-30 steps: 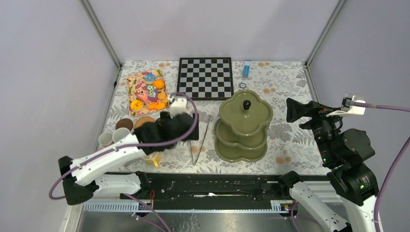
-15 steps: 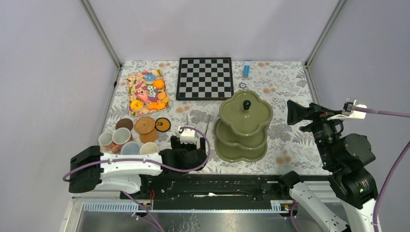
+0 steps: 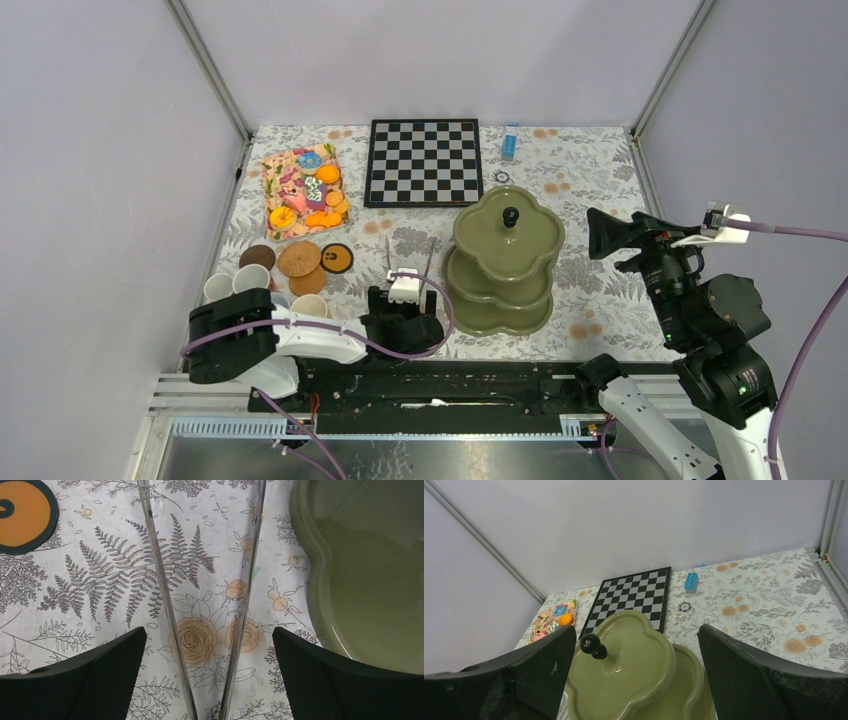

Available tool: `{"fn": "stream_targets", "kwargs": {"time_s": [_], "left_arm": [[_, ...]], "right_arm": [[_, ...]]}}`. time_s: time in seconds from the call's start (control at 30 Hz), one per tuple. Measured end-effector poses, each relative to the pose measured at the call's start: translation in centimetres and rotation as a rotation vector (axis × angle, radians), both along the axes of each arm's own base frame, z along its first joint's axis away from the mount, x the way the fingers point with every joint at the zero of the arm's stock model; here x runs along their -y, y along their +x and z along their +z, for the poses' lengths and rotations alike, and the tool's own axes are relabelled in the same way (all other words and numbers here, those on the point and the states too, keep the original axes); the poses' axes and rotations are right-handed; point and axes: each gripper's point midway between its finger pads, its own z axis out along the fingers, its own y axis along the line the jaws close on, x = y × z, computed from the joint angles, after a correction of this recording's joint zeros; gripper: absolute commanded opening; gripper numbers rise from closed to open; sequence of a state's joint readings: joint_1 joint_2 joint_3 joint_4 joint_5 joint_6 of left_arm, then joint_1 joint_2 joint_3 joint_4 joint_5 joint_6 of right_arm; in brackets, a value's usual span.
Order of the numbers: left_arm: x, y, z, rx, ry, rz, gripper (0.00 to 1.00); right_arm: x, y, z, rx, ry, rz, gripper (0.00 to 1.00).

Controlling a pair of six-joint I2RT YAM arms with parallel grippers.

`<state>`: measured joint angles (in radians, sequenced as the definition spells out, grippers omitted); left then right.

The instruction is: Serve the afternoon tea

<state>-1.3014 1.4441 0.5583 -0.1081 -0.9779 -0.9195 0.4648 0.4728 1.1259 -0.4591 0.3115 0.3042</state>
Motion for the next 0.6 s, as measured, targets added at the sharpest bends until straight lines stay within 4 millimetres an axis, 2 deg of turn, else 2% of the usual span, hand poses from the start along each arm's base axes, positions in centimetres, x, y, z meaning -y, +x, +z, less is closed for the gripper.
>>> {"fn": "stream_targets", "kwargs": {"time_s": [0.17,0.4,0.6], "left_arm": [[-0.2,0.6,-0.9,0.003,-0.011,0.015,0.99],[-1.5,1.8,-2.6,-0.005,0.007,0.054,0.99],[-0.5,2.7,-2.9,0.035,-0.019,0.065,0.97]], "right_arm": [[-0.3,0.0,-0.2,-0.003,-0.002,0.015,0.98],[-0.5,0.3,-0.8,-0.017,-0.009,0.019,0.98],[-0.7,0.4,-1.0,-0.020,-0.008,0.025,0.98]]}}
